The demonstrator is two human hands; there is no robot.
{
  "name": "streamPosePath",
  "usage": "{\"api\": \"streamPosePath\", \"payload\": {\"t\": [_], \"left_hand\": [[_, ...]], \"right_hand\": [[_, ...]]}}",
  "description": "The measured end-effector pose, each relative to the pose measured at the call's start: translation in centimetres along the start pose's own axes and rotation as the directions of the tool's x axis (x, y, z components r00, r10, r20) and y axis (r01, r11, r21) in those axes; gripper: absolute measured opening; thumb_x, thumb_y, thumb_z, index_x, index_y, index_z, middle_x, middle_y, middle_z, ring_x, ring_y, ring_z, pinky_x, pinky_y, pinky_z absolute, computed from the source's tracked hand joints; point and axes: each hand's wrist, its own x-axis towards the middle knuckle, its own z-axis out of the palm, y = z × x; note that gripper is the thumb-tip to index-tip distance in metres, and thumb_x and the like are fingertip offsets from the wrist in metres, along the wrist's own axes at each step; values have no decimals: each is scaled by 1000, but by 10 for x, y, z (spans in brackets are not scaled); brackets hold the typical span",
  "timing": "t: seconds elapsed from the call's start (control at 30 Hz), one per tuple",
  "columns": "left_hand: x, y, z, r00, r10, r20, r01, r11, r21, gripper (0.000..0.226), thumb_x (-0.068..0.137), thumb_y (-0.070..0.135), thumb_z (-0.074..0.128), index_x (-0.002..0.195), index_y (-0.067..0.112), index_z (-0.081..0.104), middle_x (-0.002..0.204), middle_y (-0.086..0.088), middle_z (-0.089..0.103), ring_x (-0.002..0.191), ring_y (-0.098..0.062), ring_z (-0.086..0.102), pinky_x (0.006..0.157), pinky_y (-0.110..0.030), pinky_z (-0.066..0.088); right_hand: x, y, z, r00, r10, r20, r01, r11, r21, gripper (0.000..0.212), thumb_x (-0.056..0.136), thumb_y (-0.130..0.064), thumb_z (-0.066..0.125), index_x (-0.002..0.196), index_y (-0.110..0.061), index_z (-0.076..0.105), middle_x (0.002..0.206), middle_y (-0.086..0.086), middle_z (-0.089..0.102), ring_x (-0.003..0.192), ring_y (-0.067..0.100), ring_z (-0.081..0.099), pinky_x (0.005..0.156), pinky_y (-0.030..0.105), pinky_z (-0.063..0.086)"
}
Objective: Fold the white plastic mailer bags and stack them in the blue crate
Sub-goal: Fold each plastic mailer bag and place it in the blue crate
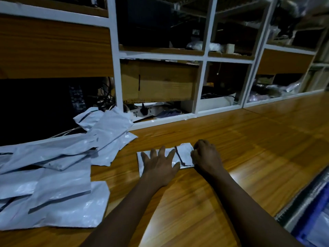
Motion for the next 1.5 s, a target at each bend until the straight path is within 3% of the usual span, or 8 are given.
{"api": "streamPosePath", "payload": {"t": [0.17, 0.33, 0.47, 0.67, 0.8, 1.0, 1.23, 1.5], "left_hand": [[34, 24, 9, 998, 64, 1, -64, 998, -2, 58, 105, 46, 20, 158, 27, 4, 166, -2, 2, 150, -36, 5, 117, -62, 9], [61, 44, 12, 984, 177, -34, -180, 979, -93, 52, 107, 31, 24, 156, 16, 17, 164, -4, 16, 150, -27, 14, 121, -46, 14], [79, 44, 22, 967, 229, -112, -247, 953, -178, 48, 107, 29, 27, 153, 15, 28, 161, -6, 26, 148, -21, 22, 120, -39, 19], [86, 28, 19, 987, 163, -17, -163, 978, -131, 54, 105, 49, 24, 155, 29, 22, 162, 2, 23, 149, -21, 19, 121, -45, 12], [84, 20, 12, 996, 60, 72, -54, 995, -87, 59, 103, 56, 19, 156, 31, 17, 164, 3, 18, 151, -24, 12, 120, -53, 4], [77, 36, -1, 969, 133, -207, -141, 990, -21, 48, 105, 42, 25, 148, 27, 39, 156, 4, 37, 147, -19, 24, 120, -50, 7], [80, 39, -1, 953, 96, -286, -111, 993, -34, 46, 105, 36, 28, 146, 23, 44, 154, 1, 41, 147, -22, 26, 120, -49, 12], [77, 41, 5, 970, 233, -75, -225, 969, 103, 50, 108, 33, 23, 156, 18, 19, 164, -1, 18, 151, -26, 11, 119, -51, 8]], "right_hand": [[0, -1, -4, 991, -119, -69, 107, 982, -153, 38, 99, -34, 49, 127, -10, 60, 138, 16, 56, 125, 34, 53, 100, 49, 45], [5, 13, 1, 989, -32, 145, 61, 977, -205, 61, 96, -44, 22, 141, -10, 47, 154, 18, 38, 142, 37, 35, 112, 55, 28], [5, 17, 7, 985, -45, 168, 92, 955, -282, 55, 100, -42, 31, 141, -8, 45, 153, 18, 38, 142, 40, 33, 112, 60, 24], [13, 31, 5, 945, -66, 320, 169, 937, -307, 90, 84, -56, -13, 155, -16, 22, 165, 9, 13, 151, 35, 10, 118, 58, 14], [20, 38, 8, 919, -53, 391, 199, 918, -342, 72, 95, -58, 3, 153, -23, 24, 166, 6, 9, 151, 34, 7, 118, 61, 13], [25, 24, -1, 950, -15, 312, 105, 955, -276, 74, 94, -57, 8, 156, -19, 22, 166, 6, 12, 152, 31, 8, 119, 58, 10], [29, 10, -18, 982, -81, 171, 94, 993, -68, 68, 98, -50, 23, 144, -6, 45, 162, 15, 23, 150, 36, 17, 118, 59, 14], [29, 10, 2, 942, -23, 335, 110, 963, -244, 55, 108, -36, 24, 157, -15, 13, 166, 9, 7, 152, 31, 6, 121, 53, 10]]}}
